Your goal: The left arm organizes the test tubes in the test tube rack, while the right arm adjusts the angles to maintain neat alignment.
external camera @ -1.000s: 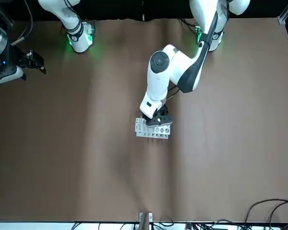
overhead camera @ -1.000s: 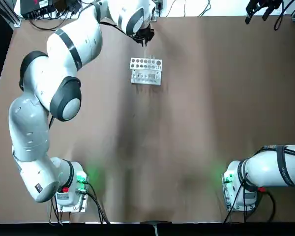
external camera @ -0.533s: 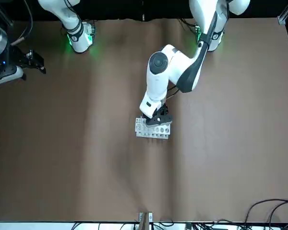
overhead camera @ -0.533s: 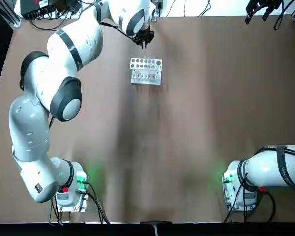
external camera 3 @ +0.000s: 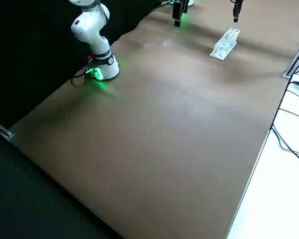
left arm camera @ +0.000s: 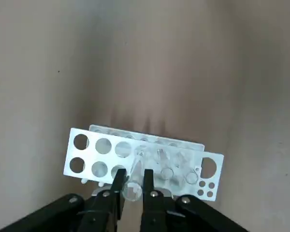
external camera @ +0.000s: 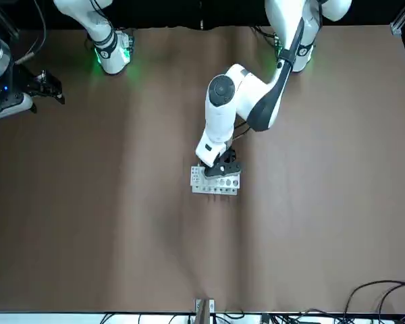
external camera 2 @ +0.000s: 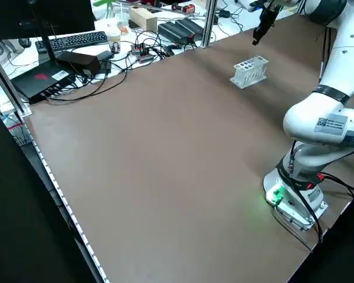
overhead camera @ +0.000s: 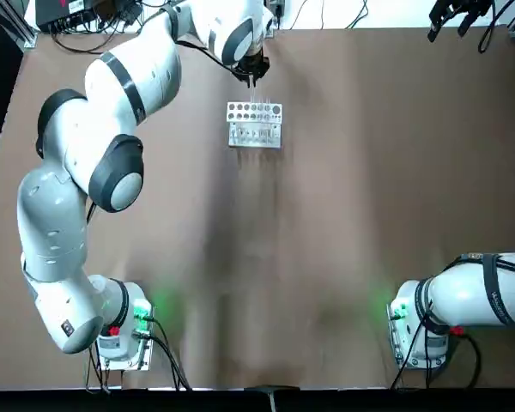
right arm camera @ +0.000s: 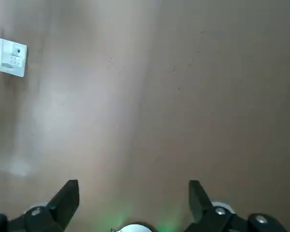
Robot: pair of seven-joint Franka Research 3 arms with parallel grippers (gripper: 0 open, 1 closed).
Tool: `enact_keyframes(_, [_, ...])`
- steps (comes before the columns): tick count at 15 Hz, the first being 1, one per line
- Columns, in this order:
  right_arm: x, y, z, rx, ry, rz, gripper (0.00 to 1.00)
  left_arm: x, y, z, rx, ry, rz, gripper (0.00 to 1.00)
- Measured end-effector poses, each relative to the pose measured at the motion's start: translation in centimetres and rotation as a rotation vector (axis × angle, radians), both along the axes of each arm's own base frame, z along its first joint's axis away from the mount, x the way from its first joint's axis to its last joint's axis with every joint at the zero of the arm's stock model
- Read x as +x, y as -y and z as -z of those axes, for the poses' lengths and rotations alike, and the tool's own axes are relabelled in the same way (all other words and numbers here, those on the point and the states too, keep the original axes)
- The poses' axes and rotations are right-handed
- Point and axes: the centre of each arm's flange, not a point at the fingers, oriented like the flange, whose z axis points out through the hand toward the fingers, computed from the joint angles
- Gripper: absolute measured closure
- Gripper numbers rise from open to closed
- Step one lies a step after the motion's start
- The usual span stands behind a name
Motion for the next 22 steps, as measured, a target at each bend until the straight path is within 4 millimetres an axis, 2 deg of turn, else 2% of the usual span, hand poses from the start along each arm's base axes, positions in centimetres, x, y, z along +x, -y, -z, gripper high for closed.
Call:
enact_keyframes(7, [0.0, 0.0, 0.0, 0.0, 0.0, 0.0, 0.0, 0.1, 0.2, 1.2, 0.005, -0.001, 0.007, 0.8])
enact_keyframes(8, [0.0, 0.0, 0.0, 0.0, 0.0, 0.0, 0.0, 0.2, 0.2, 1.4, 0.005, -0.001, 0.008, 0.75])
enact_keyframes(10, [0.0, 0.0, 0.0, 0.0, 0.0, 0.0, 0.0, 0.2, 0.2, 1.5, 0.005, 0.0, 0.008, 0.6])
enact_keyframes(12, [0.0, 0.0, 0.0, 0.0, 0.0, 0.0, 0.0, 0.2, 0.2, 1.5, 0.004, 0.001, 0.008, 0.56])
enact_keyframes(15, [0.0, 0.0, 0.0, 0.0, 0.0, 0.0, 0.0, 0.2, 0.3, 1.5, 0.003, 0.002, 0.009, 0.33])
enact_keyframes(19, [0.0, 0.0, 0.0, 0.0, 0.0, 0.0, 0.0, 0.6, -0.1, 1.0, 0.0, 0.01, 0.01, 0.25])
enact_keyframes(20, [0.0, 0.0, 0.0, 0.0, 0.0, 0.0, 0.0, 0.8, -0.4, 0.5, -0.001, 0.016, 0.024, 0.2])
enact_keyframes(21, [-0.1, -0.1, 0.1, -0.001, -0.007, -0.003, 0.0, 1.5, -1.5, -1.7, -0.008, 0.033, 0.055, 0.04])
enact_keyframes(22, [-0.3, -0.5, 0.3, -0.002, -0.031, -0.014, 0.0, 2.0, -2.8, -3.2, -0.003, 0.03, 0.07, 0.0])
